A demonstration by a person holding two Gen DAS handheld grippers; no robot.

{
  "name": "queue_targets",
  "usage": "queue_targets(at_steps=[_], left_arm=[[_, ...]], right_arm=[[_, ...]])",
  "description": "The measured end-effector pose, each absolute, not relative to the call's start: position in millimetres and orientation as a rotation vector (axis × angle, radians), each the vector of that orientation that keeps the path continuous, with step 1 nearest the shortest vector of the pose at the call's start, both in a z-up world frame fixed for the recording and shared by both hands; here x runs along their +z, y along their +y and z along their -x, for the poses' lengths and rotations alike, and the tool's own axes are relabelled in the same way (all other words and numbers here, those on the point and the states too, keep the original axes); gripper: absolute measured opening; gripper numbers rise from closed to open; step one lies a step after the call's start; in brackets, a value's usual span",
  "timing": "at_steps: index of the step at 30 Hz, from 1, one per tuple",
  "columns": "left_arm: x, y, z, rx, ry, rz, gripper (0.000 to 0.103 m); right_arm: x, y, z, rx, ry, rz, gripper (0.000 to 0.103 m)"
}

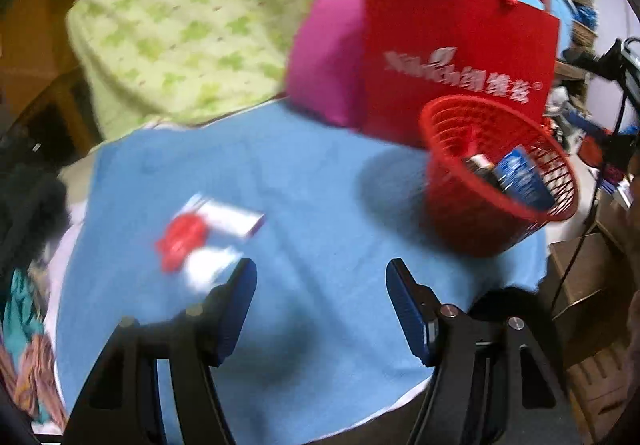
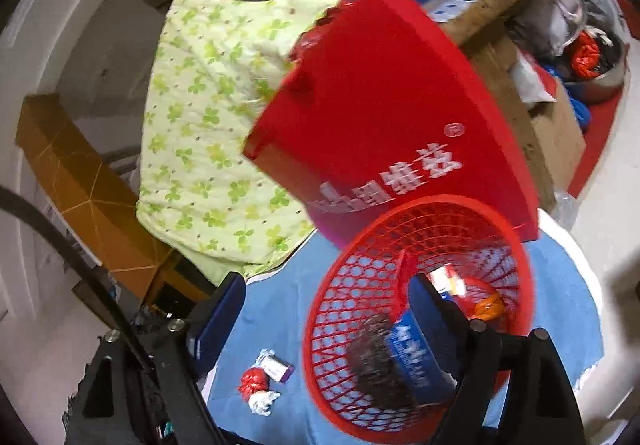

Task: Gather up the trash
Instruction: 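Release the black bag and toothpaste box into the basket with both tools, then move both open tools back over the red bag and tissue on the blanket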

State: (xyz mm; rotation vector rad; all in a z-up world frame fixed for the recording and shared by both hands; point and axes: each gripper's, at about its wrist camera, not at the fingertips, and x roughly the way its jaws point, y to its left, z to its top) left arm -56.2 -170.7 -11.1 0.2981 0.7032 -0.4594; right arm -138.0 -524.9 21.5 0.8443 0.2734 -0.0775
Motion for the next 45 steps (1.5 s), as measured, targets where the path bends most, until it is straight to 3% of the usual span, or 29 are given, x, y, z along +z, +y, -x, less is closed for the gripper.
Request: queue_targets(at_steps=[9, 15, 25, 45], left_arm=[[-39, -46, 49, -0.212, 0.777, -0.177, 0.07], [-37, -1, 47, -0.102, 0.76, -0.123, 0.07], [-49, 32, 42, -0.025, 0.782, -0.071, 0.07], [-39, 45, 37, 0.03, 0.737, -0.077, 0.071]], right_arm=[[47, -430, 107, 0.105, 0.319, -0.633, 0.086], [35, -362, 79, 0.23, 0.428, -0.548, 0.086], [-2, -311, 53, 0.292, 0.602, -0.511, 0.086], [-19, -252, 14, 0.341, 0.685, -0.398, 0.086]])
